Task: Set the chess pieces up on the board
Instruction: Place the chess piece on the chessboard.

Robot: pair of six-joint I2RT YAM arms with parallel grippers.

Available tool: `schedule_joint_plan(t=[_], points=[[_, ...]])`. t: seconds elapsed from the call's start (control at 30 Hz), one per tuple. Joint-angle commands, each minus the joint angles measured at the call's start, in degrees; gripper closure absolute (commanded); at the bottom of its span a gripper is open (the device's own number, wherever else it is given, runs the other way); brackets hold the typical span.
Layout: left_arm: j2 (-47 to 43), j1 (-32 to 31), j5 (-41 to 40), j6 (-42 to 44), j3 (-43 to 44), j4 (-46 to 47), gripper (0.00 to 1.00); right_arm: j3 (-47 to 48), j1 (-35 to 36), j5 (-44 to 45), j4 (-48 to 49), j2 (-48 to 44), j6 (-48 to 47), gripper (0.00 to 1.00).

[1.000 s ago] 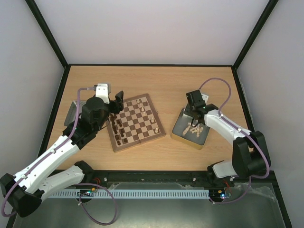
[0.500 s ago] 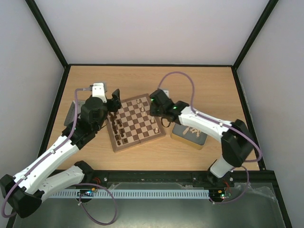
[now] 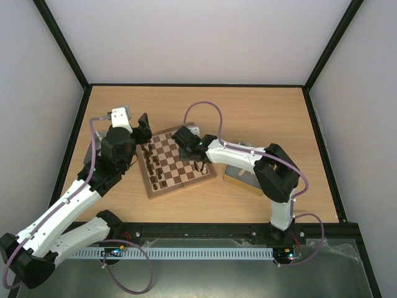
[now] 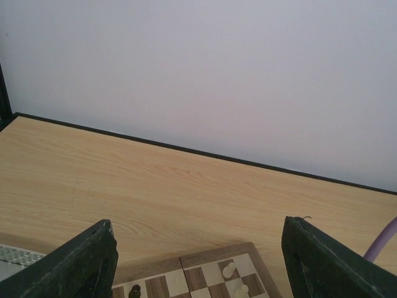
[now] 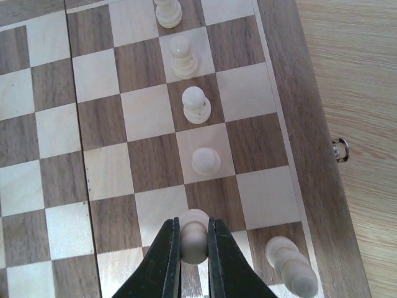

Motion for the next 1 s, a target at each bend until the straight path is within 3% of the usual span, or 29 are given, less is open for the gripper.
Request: schedule_joint_plan(t=[0.0,0.5,0.97], points=[[0.0,0.6,-0.3,-0.4,-0.5,0.5,0.26,3.4,0.0,2.2,-2.9,2.5,0.3,0.96],[1.0,0.9,1.1,-0.2,-0.3,0.2,0.26,4.4,0.1,2.5,-4.1,6.8,1.0,0.95],[1.2,1.0,1.4,-0.1,-0.1,0.1,0.26,4.7,0.1,3.2,-4.9,7.8,1.2,0.84]])
